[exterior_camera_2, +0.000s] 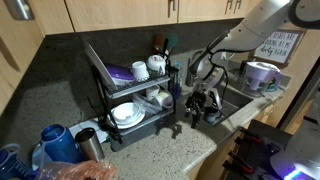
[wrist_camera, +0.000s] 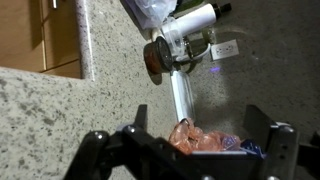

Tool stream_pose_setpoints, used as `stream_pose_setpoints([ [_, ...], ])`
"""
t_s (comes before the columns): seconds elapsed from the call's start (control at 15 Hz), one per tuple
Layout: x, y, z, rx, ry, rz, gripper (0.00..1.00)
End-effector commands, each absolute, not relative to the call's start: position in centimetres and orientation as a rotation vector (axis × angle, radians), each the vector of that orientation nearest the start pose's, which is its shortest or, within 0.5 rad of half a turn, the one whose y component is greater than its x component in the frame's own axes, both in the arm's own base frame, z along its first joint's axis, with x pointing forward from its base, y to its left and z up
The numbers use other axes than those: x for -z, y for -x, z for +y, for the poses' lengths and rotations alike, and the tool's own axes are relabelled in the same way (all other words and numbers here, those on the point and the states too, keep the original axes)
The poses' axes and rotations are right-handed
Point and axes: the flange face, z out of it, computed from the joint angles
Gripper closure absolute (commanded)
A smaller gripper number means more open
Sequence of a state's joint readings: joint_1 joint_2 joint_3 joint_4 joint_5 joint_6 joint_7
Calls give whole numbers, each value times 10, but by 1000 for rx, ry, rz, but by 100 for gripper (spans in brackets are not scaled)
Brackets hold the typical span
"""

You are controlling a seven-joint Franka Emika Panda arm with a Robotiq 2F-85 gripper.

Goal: Put the lunchbox on the drying rack.

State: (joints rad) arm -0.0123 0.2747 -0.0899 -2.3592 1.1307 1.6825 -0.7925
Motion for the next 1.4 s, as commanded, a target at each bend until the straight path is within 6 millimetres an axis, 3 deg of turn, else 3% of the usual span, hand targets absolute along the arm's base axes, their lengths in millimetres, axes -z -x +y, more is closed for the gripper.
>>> stream_pose_setpoints([
  [0.0, -240, -422, 54, -342, 2093, 18, 0],
  [0.6, -283, -398, 97, -265, 2423, -201, 0],
  [1.33, -330, -381, 129, -289, 2649, -430, 0],
])
